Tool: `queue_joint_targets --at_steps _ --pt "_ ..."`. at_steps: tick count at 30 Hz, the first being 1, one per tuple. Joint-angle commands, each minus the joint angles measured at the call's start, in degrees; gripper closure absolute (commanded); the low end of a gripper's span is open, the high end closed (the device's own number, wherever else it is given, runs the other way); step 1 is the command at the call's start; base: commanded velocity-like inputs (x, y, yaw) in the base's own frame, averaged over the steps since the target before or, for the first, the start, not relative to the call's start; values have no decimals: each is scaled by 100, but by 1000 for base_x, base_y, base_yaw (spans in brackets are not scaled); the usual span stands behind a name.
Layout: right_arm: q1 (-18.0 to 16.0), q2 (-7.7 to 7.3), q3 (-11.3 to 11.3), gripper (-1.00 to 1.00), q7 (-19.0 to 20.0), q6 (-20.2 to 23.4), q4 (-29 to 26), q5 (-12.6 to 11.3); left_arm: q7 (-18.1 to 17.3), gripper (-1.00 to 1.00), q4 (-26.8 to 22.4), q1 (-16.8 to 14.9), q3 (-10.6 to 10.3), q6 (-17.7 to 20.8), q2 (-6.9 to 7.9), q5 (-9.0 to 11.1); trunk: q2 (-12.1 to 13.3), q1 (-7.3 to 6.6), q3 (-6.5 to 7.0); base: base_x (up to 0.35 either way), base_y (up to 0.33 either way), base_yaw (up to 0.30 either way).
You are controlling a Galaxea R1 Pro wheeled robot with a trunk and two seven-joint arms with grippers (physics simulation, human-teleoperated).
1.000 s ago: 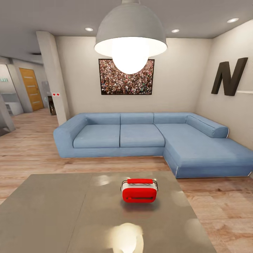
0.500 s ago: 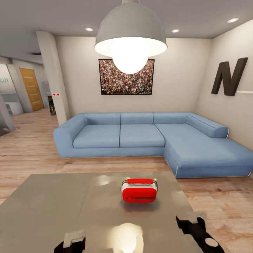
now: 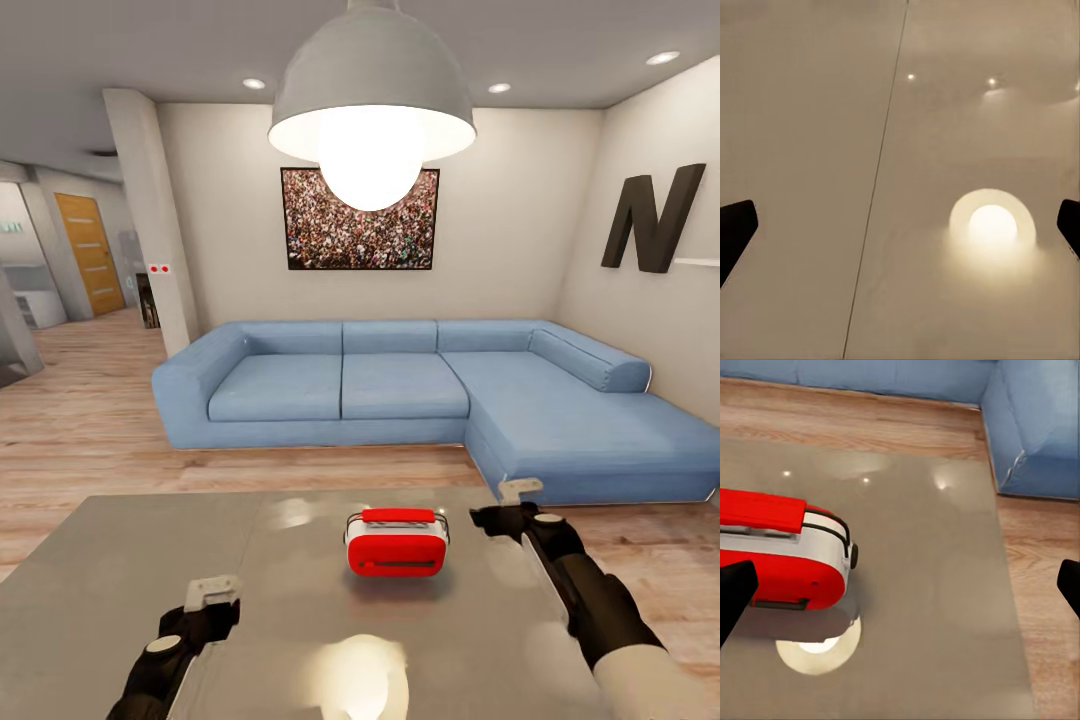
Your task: Turn on the radio receiver that's on the table in the living room.
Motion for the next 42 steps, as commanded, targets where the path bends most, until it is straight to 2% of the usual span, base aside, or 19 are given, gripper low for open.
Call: queue_joint_targets --at_steps 1,8,16,23,42 --pt "-8 -1 1 -100 0 4 1 1 0 -100 -27 -6 0 11 1 -3 0 0 0 0 0 0" --pt "-36 7 43 -100 0 10 1 14 20 -100 -22 -44 5 98 19 -12 0 0 0 0 0 0" --pt "-38 6 41 -100 1 13 -11 23 7 -100 -37 -151 9 116 181 9 0 0 0 116 0 0" --pt "-38 7 41 -100 1 18 -14 25 1 -100 -14 -180 9 117 199 3 0 0 0 118 0 0" --pt "-38 5 50 -100 -8 13 -15 32 -39 -100 -13 -184 5 129 175 35 0 0 0 4 0 0"
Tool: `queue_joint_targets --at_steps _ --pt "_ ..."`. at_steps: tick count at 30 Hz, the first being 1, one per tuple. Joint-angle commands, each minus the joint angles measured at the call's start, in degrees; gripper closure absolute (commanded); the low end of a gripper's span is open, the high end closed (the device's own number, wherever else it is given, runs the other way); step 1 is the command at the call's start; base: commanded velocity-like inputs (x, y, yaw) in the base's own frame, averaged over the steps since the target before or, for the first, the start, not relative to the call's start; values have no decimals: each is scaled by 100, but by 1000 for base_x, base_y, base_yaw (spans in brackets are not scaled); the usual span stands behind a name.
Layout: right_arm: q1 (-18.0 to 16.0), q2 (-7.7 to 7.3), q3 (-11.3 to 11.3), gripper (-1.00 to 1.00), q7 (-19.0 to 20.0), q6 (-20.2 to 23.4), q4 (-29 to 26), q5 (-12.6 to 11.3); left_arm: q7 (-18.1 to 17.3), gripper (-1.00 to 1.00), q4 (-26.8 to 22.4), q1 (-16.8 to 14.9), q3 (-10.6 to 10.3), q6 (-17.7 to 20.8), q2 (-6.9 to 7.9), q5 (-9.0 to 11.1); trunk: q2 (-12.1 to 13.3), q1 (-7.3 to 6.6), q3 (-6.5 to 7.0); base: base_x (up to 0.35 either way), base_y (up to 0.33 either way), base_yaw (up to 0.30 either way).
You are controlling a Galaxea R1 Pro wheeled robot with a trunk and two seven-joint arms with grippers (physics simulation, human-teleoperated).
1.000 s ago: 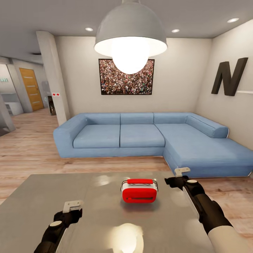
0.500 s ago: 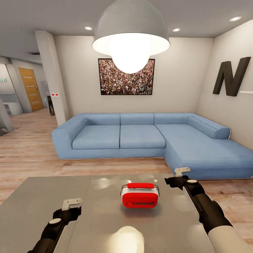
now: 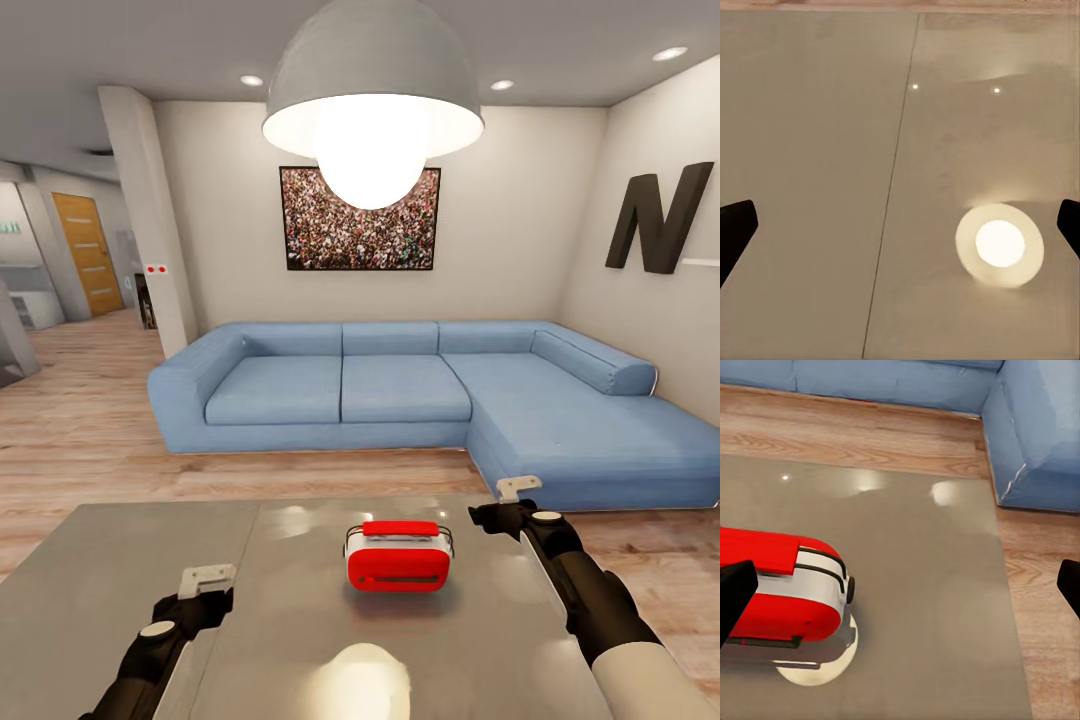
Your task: Turn on the radio receiver that's on the table in the living room.
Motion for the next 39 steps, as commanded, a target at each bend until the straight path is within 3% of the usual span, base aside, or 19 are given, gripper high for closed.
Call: queue_joint_targets --at_steps 1,8,13,18,23,32,39 --pt "0 0 0 -100 0 -1 0 -1 1 -100 0 0 1 0 -2 0 0 0 0 0 0 0" --pt "0 74 89 -100 80 -1 0 -21 9 -100 1 2 6 -15 3 2 0 0 0 0 0 0" --pt "-162 171 224 -100 405 139 -56 -41 21 -100 3 3 0 -26 -4 -15 0 0 0 0 0 0" --pt "-591 485 251 -100 511 1055 12 -49 23 -100 7 3 -4 -26 -1 -25 0 0 0 0 0 0" --pt "-718 631 254 -100 569 1290 13 -27 21 -100 9 3 -5 -34 14 -33 0 0 0 0 0 0" --pt "-738 654 251 -100 929 1327 -148 -30 11 -100 10 4 -5 -72 21 -31 0 0 0 0 0 0" --pt "-738 651 231 -100 966 1325 -158 -17 6 -100 10 6 -5 -77 20 -33 0 0 0 0 17 0"
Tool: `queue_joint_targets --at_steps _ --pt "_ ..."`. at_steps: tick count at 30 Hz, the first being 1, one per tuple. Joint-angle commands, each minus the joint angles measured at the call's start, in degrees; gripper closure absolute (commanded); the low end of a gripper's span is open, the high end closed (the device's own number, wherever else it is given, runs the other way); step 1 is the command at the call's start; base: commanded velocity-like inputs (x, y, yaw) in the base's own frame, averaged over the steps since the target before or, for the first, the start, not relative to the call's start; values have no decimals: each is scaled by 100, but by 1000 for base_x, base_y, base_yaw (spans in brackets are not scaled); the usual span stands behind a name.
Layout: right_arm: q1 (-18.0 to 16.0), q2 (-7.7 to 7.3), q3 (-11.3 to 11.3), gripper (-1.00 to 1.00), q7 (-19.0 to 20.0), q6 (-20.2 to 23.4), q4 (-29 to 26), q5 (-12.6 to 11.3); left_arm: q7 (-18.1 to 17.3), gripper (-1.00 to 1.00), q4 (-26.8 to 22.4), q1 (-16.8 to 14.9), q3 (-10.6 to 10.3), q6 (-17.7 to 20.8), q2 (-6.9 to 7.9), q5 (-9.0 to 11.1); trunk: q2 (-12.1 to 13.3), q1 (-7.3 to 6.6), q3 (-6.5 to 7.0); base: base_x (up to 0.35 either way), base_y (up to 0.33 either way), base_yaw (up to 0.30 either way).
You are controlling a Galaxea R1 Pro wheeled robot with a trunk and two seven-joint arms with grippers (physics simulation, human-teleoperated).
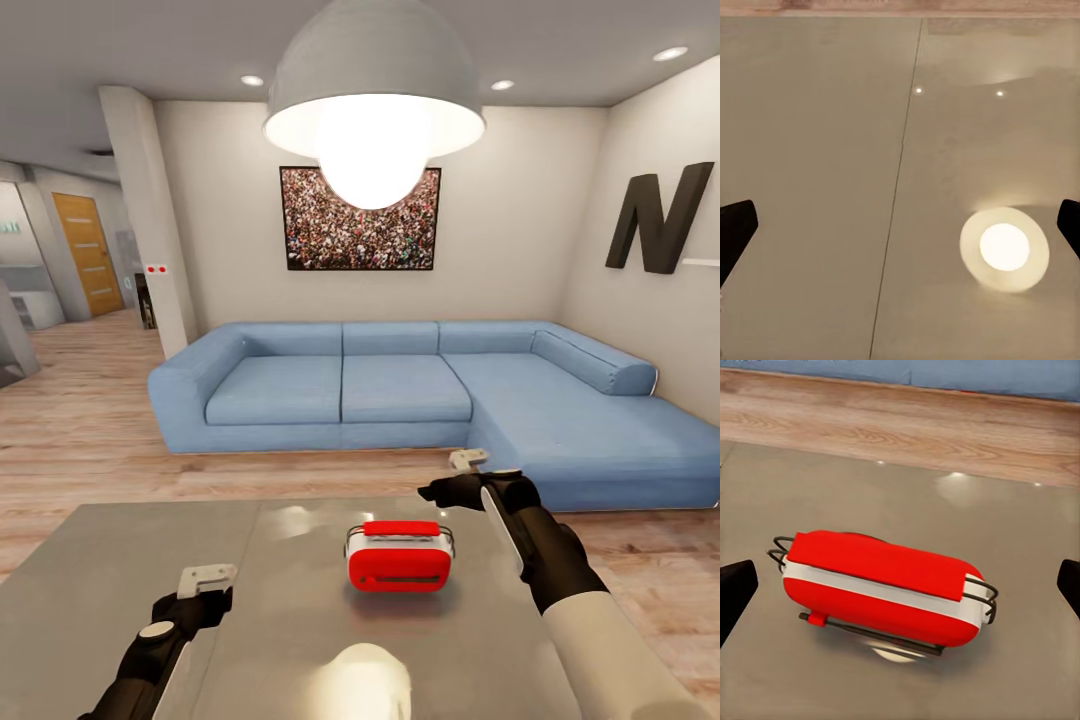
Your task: Turn on the radio receiver that's on the table in the living room.
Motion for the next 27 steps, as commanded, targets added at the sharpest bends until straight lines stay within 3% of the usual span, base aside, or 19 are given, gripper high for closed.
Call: queue_joint_targets --at_steps 1,8,27 --pt "0 0 0 -100 0 0 0 0 0 -100 0 0 0 1 -1 -2 0 0 0 0 132 0" --pt "0 0 0 -100 0 -1 0 8 -2 -100 3 -3 0 4 4 -9 0 0 0 0 190 0" --pt "0 -24 -10 -100 0 -9 0 9 6 -100 9 -3 0 1 9 -18 0 0 0 0 55 0"
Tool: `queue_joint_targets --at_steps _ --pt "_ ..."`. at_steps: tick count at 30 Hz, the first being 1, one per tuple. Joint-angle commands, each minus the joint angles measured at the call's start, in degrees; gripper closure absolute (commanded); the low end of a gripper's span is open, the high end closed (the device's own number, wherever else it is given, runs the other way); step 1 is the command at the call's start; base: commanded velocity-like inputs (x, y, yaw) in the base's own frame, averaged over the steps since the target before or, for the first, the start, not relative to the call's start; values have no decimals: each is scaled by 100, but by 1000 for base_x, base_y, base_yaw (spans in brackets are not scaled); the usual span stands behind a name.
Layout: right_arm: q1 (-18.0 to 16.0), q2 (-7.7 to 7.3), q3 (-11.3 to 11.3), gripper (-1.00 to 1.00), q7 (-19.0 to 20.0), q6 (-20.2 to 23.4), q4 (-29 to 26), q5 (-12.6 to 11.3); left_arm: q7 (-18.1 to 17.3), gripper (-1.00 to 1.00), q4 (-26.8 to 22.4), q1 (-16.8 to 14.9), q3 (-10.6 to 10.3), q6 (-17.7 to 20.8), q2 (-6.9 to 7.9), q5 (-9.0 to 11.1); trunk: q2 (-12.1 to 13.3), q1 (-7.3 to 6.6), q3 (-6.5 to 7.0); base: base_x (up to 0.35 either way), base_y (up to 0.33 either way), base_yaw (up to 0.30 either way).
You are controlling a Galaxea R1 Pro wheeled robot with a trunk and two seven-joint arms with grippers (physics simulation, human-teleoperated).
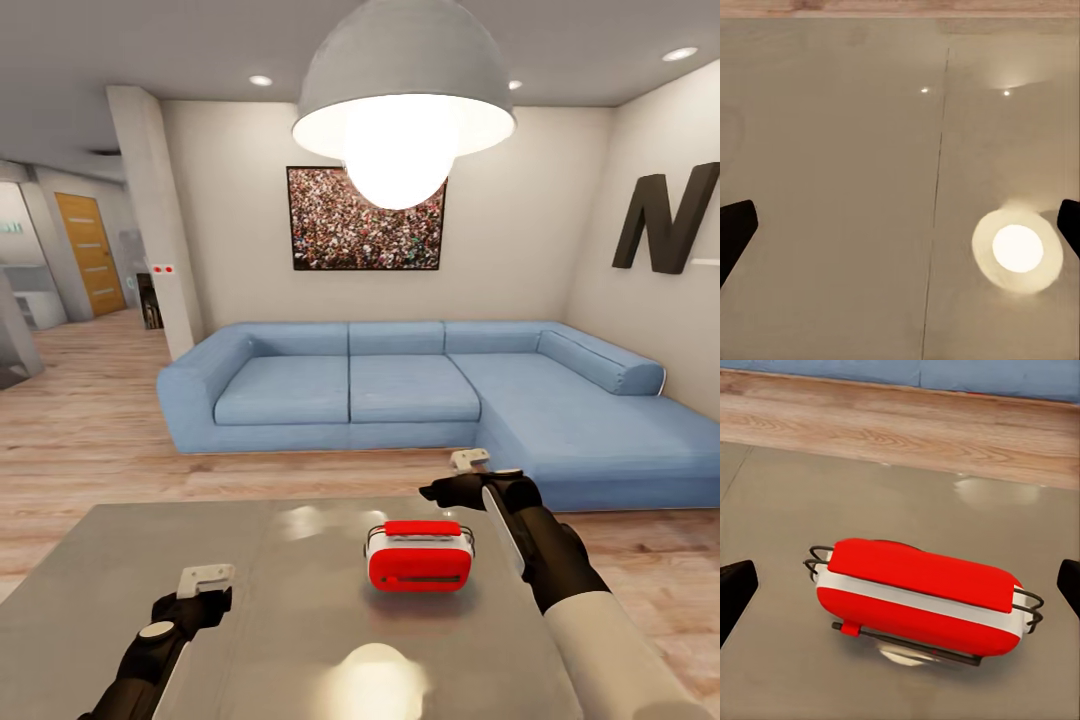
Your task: Turn on the radio receiver that's on the table in the living room.
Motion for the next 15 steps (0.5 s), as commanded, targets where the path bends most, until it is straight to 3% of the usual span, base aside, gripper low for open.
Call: queue_joint_targets --at_steps 1,5,15 --pt "0 -1 1 -100 0 0 0 -1 0 -100 0 -1 0 -1 -1 0 0 0 0 0 238 0" --pt "0 -2 0 -100 0 -1 0 -1 1 -100 0 1 0 -2 3 -1 0 0 0 0 224 0" --pt "0 -2 2 -100 0 -1 0 -8 1 -100 8 -2 0 -3 -2 -1 0 0 0 0 24 0"
